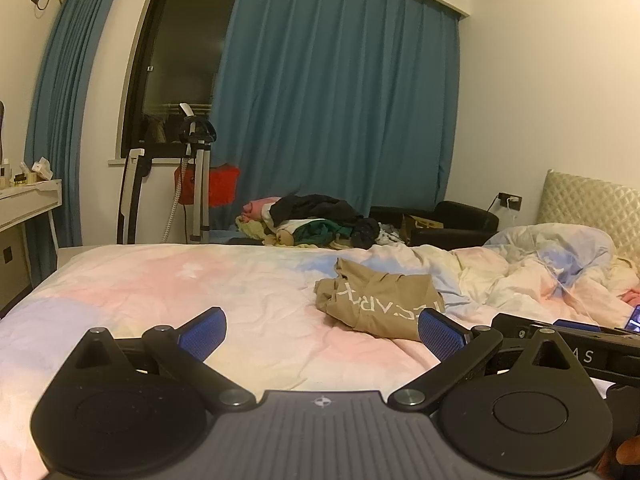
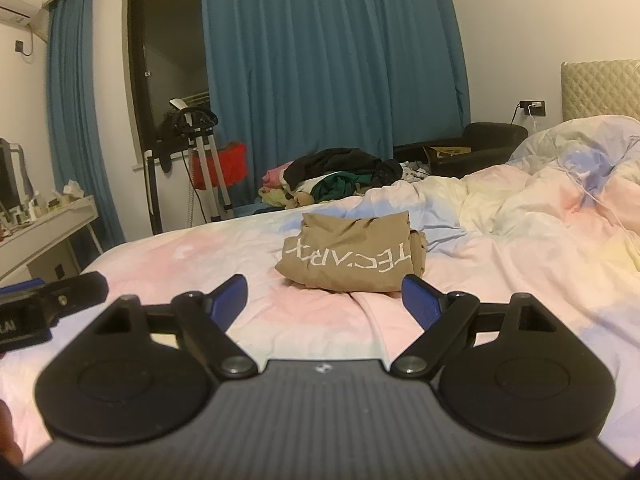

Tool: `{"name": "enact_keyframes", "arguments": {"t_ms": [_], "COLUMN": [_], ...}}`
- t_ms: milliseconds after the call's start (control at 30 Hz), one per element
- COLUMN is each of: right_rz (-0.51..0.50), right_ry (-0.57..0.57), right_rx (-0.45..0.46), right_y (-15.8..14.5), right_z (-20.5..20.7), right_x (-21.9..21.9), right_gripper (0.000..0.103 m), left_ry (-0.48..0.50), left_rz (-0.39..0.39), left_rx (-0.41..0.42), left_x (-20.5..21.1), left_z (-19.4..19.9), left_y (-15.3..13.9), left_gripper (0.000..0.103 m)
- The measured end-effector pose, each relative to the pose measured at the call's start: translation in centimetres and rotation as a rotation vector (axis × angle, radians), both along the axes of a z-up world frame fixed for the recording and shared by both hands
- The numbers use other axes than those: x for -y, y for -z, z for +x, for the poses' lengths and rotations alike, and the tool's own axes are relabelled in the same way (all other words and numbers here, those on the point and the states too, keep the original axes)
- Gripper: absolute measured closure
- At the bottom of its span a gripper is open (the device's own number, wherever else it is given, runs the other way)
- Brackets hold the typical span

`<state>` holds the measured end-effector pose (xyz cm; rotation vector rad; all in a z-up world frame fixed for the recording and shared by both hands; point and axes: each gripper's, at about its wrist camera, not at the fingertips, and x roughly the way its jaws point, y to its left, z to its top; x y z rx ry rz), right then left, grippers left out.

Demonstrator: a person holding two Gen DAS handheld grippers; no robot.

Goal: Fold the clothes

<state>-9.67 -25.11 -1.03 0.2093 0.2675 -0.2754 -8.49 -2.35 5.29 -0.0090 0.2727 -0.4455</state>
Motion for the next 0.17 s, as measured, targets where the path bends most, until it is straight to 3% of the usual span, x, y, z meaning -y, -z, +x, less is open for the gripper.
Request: {"name": "enact_keyframes", "arguments": {"t_ms": [167], "right_rz": [-0.001], "right_ry": [0.001], "right_rx": [0.003], "right_y": [0.04], "right_z": [-0.09], "right_x": [-0.03], "right_gripper": [0.017], "left_ry": [0.000], "left_rz": [0.000], "left_rx": [-0.004], "left_x": [0.01], "left_z": [0.10], "left_y": [0.12], "left_gripper": [0.000]}}
